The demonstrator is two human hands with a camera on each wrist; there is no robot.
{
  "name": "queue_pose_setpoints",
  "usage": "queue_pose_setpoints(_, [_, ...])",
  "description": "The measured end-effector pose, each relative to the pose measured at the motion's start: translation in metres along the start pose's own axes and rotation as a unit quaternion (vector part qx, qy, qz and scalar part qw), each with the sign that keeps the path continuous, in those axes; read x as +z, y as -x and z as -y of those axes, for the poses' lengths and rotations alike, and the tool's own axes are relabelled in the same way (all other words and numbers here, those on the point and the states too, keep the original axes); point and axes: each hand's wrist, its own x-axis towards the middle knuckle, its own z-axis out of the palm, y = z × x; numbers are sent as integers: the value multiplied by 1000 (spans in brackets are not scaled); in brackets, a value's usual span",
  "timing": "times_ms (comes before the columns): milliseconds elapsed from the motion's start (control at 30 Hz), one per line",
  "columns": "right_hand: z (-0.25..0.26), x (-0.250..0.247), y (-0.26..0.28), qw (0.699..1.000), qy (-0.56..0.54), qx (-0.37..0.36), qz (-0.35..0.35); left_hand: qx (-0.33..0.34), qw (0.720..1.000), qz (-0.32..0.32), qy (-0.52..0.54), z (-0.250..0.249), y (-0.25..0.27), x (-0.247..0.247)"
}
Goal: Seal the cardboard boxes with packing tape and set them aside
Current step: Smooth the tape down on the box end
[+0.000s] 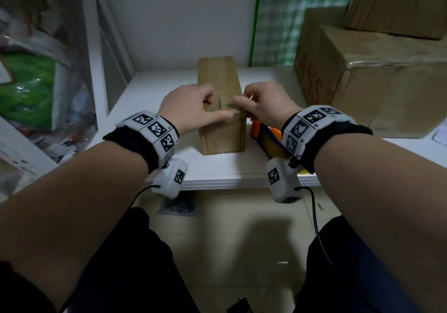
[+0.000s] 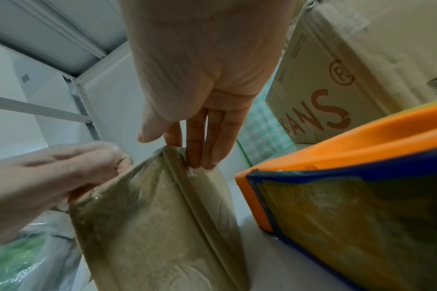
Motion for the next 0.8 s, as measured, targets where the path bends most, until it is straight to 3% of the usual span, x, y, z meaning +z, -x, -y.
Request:
queue_pose_setpoints(100, [-4,-1,0,1000,5,0,-4,-24,998,-56,-21,-13,0,6])
queue_pose_setpoints(333, [-12,0,2,1000,5,-12,-15,-13,994,-98,-41,-16,0,24])
queue_pose_setpoints(567, [-13,0,4,1000,10,-23,-12,15,991,-96,-90,-18,5,30])
queue_pose_setpoints(800, [-14,-2,9,999,26,-17,7,-26,991,-96,-91,-29,0,24])
